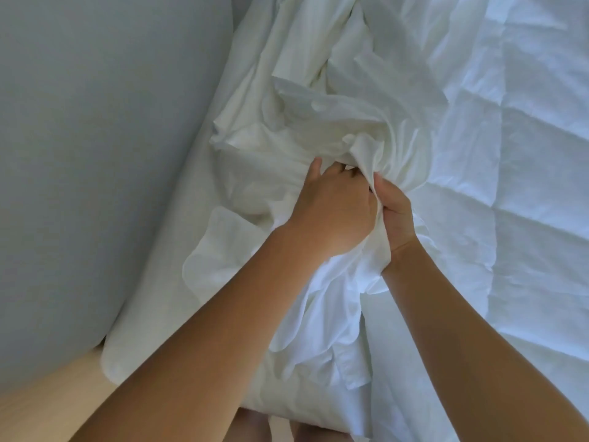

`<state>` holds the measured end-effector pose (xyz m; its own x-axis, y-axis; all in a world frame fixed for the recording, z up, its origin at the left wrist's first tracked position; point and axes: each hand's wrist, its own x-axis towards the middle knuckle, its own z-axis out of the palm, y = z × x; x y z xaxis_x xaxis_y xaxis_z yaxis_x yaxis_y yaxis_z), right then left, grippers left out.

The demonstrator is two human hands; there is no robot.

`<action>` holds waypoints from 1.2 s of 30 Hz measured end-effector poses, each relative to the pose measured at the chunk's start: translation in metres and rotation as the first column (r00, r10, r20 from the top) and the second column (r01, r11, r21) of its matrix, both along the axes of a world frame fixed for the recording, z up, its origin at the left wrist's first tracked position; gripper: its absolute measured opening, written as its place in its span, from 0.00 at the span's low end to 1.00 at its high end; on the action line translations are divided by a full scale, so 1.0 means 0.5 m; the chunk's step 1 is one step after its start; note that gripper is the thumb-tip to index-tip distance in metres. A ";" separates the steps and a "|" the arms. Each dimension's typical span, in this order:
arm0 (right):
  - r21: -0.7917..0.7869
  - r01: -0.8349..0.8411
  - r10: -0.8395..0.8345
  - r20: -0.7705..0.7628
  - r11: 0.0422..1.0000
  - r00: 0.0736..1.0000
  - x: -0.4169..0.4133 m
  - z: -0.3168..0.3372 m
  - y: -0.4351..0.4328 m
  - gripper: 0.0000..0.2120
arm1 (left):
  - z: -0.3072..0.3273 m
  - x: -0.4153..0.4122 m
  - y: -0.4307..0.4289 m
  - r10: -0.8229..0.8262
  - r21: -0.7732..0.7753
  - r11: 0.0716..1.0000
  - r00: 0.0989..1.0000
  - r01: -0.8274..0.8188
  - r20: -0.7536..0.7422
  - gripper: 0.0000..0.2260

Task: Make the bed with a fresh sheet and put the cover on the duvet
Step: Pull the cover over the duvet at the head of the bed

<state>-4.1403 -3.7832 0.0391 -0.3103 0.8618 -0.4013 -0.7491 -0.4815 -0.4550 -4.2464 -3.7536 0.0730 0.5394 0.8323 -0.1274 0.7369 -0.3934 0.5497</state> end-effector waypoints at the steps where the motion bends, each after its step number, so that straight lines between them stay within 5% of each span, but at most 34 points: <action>1: -0.002 -0.005 0.005 0.026 1.000 1.000 -0.003 -0.001 -0.001 0.11 | 0.003 -0.013 -0.009 0.025 0.016 0.999 0.992 -0.027 0.122 0.11; 4: -0.041 -0.048 0.053 0.132 0.998 0.990 -0.010 -0.002 0.001 0.11 | 0.013 -0.058 -0.040 0.276 -0.219 0.957 0.817 -0.187 0.507 0.10; 7: -0.105 -0.081 0.103 0.225 0.991 0.969 -0.009 -0.002 0.003 0.18 | 0.005 -0.092 -0.026 0.630 -0.542 0.761 0.607 -0.357 0.484 0.06; 9: -0.120 -0.098 0.129 0.293 0.988 0.947 -0.008 -0.002 0.005 0.22 | -0.009 -0.103 0.004 0.686 -0.647 0.646 0.679 -0.404 0.260 0.15; 12: -0.162 -0.101 0.156 0.378 0.982 0.913 -0.004 -0.004 0.007 0.26 | -0.017 -0.103 0.039 0.491 -0.708 0.616 0.871 -0.345 0.003 0.26; 15: -0.148 -0.225 0.266 0.398 0.963 0.878 0.003 0.006 0.002 0.20 | -0.007 -0.075 0.061 0.475 -0.763 0.588 0.878 -0.268 0.058 0.12; 19: -0.161 -0.305 0.344 0.525 0.938 0.778 0.022 0.018 0.008 0.23 | 0.021 -0.024 0.103 0.469 -0.613 0.747 0.858 -0.259 0.209 0.08; 21: -0.213 -0.275 0.347 0.505 0.938 0.791 0.024 0.021 0.017 0.26 | 0.035 0.008 0.110 0.468 -0.544 0.788 0.855 -0.289 0.223 0.10; 29: -0.187 -0.099 0.159 0.342 0.977 0.926 -0.004 0.008 0.000 0.08 | 0.013 0.012 0.063 0.474 -0.449 0.834 0.834 -0.321 0.283 0.11; 32: -0.186 -0.087 0.130 0.234 0.979 0.963 -0.005 -0.001 0.001 0.17 | -0.033 -0.043 0.047 0.588 -0.490 0.746 0.791 -0.451 0.166 0.16; 35: -0.219 -0.136 0.188 0.238 0.966 0.953 0.005 -0.009 -0.001 0.23 | -0.061 -0.097 0.033 0.546 -0.732 0.475 0.816 -0.488 -0.190 0.31; 36: -0.233 -0.150 0.208 0.250 0.961 0.946 0.008 -0.010 -0.001 0.25 | -0.062 -0.106 0.029 0.503 -0.757 0.457 0.838 -0.467 -0.213 0.31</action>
